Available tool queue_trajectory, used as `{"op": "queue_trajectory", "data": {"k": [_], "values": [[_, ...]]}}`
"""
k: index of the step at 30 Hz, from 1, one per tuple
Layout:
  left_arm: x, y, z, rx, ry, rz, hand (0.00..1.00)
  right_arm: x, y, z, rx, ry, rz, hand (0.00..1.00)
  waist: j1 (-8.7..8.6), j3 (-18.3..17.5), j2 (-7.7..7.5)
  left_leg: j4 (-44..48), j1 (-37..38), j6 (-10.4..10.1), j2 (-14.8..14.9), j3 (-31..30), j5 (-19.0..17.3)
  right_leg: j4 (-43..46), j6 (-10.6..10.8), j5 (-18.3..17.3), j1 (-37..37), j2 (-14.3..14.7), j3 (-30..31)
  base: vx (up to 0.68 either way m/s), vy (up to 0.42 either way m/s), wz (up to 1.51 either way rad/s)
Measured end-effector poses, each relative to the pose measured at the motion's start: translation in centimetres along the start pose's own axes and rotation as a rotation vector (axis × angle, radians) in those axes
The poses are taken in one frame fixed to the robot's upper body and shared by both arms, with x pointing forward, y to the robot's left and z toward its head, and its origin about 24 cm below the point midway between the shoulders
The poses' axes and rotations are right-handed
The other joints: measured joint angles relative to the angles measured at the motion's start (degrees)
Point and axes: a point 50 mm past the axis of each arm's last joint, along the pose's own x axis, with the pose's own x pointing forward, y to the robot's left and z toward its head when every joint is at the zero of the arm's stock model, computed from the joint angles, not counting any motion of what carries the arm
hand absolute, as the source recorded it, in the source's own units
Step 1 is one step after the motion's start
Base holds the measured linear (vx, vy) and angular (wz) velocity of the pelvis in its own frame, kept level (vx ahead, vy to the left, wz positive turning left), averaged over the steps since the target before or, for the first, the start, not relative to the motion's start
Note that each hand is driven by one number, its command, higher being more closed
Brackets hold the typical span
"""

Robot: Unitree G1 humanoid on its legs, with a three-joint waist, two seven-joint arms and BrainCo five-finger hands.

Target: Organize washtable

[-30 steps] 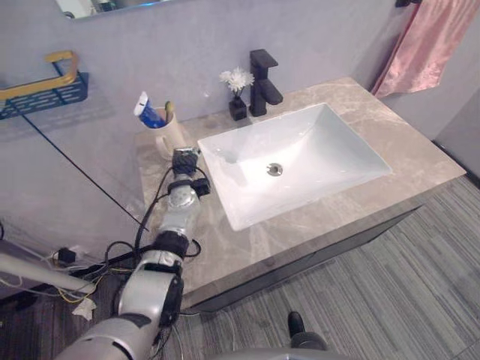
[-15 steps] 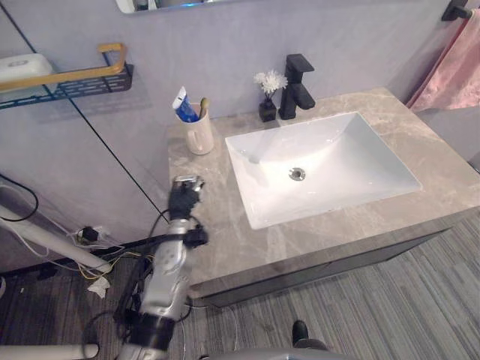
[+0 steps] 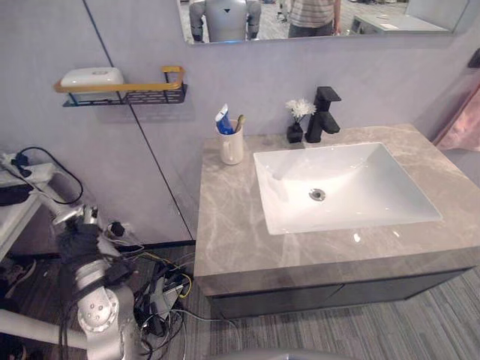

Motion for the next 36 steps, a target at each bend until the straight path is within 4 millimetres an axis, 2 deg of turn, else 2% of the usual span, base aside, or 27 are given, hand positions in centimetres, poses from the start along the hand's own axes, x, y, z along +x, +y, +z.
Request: {"op": "queue_trajectory", "data": {"k": [2,4,5,6,9,10,11,15,17,21,27,30,31,33,35,36], "values": [[-0.7,1.4,-2.7,0.067,0.126,0.051,1.0,0.1,0.4,0.3,-0.009,-0.008,0.014,0.0,0.04,-0.07,-0.23,-0.01,0.07,0.0,0.0,-0.31,0.0,-0.21,0.0,-0.06,0.37,0.0,-0.31,0.02,0.002,0.11],[-2.7,3.2,-7.1,0.15,0.359,0.1,1.0,0.2,1.0,0.7,-0.017,-0.017,0.03,0.0,0.01,-0.16,-0.51,0.0,0.01,0.0,-0.02,-0.45,0.01,-0.27,0.08,-0.2,0.4,0.0,-0.44,0.0,0.0,0.0],[-3.4,3.6,-8.1,0.169,0.419,0.108,1.0,0.3,1.1,0.8,-0.018,-0.019,0.035,0.0,-0.01,-0.16,-0.77,0.0,0.0,0.0,-0.02,-0.46,0.01,-0.27,0.06,-0.27,0.39,0.0,-0.47,0.0,0.0,0.0],[-4.9,4.5,-10.0,0.219,0.534,0.122,1.0,0.3,1.5,0.8,-0.024,-0.02,0.044,0.0,-0.08,-0.13,-1.19,0.0,0.0,0.0,-0.02,-0.49,0.0,-0.27,0.09,-0.38,0.4,0.01,-0.53,0.0,0.0,0.0],[-8.8,6.4,-13.5,0.319,0.786,0.148,1.0,0.2,2.0,0.7,-0.03,-0.016,0.057,0.0,-0.18,0.23,-2.37,0.01,0.08,0.03,-0.04,-0.5,-0.05,-0.16,0.22,-0.61,0.42,-0.04,-0.59,0.04,0.003,0.01],[-10.7,7.1,-14.7,0.361,0.896,0.147,0.0,0.2,2.0,0.7,-0.03,-0.016,0.055,0.0,-0.19,0.27,-2.67,0.01,0.18,0.08,-0.09,-0.49,-0.09,-0.05,0.23,-0.66,0.42,-0.1,-0.58,0.03,0.009,0.01],[-11.6,7.4,-15.2,0.374,0.951,0.143,0.0,0.2,1.9,0.7,-0.03,-0.017,0.052,0.0,-0.22,0.28,-2.68,0.01,0.2,0.1,-0.12,-0.48,-0.11,0.02,0.24,-0.67,0.42,-0.14,-0.57,0.0,0.0,0.0],[-17.8,8.9,-17.0,0.4,1.29,0.095,0.0,0.3,1.7,0.6,-0.035,0.001,0.04,0.0,-0.38,0.57,-1.96,0.02,1.69,0.34,-0.22,0.19,-0.27,0.59,0.25,-0.93,0.95,-0.23,0.12,0.0,0.005,-0.07],[-19.6,8.7,-17.2,0.386,1.384,0.033,0.0,0.3,1.5,0.5,-0.044,0.013,0.033,0.0,-0.34,0.79,-1.57,0.01,2.2,0.32,-0.22,0.44,-0.4,0.72,0.29,-1.05,1.37,-0.24,0.35,-0.07,0.004,-0.08],[-20.6,8.2,-17.4,0.358,1.443,-0.02,0.0,0.3,1.2,0.5,-0.037,0.023,0.035,0.0,-0.26,0.99,-1.27,-0.04,3.24,0.18,-0.16,1.9,-0.61,1.96,0.17,-1.67,0.66,-0.16,1.81,-0.08,0.004,-0.19],[-19.8,7.2,-17.9,0.446,1.44,-0.171,0.0,0.4,0.8,0.1,-0.054,0.062,0.023,0.0,-0.31,0.87,-0.75,-0.02,3.71,0.14,-0.22,3.01,-0.6,2.59,0.46,-1.45,0.07,-0.11,3.15,-0.04,0.004,-0.12],[-19.6,6.9,-18.0,0.466,1.432,-0.206,0.0,0.4,0.9,0.4,-0.102,0.053,0.03,0.0,-0.31,2.14,-0.19,0.69,5.57,0.15,-0.17,2.27,-0.62,4.38,0.37,-2.25,1.95,-0.26,3.12,0.0,0.002,0.07],[-19.5,6.9,-18.0,0.469,1.43,-0.208,0.0,0.5,1.0,0.5,-0.109,0.049,0.034,0.0,-0.25,2.94,-0.79,1.58,5.87,0.16,-0.02,1.8,-1.01,5.09,0.4,-2.76,2.6,-0.33,2.91,-0.02,-0.015,0.18],[-19.2,7.0,-17.9,0.465,1.418,-0.2,0.0,0.6,1.6,0.8,-0.144,0.04,0.056,0.0,-0.07,3.84,-1.25,6.77,4.39,0.04,1.07,0.73,-3.31,6.93,0.14,-4.02,3.27,-0.3,2.35,-0.07,-0.061,0.25],[-19.1,7.1,-17.9,0.462,1.414,-0.191,0.0,0.6,2.0,1.2,-0.183,0.026,0.074,0.0,0.03,5.87,-1.41,19.24,-1.7,1.02,4.35,-4.15,-7.89,8.45,-1.09,-6.11,4.88,0.98,-0.76,-0.17,-0.136,0.67],[-19.0,7.2,-17.9,0.463,1.411,-0.189,0.0,0.6,2.1,1.2,-0.191,0.024,0.078,0.0,0.12,6.32,-1.2,21.65,-2.91,1.18,4.83,-5.2,-7.96,8.61,-1.02,-6.71,5.3,1.14,-1.79,-0.18,-0.109,0.67]]}}
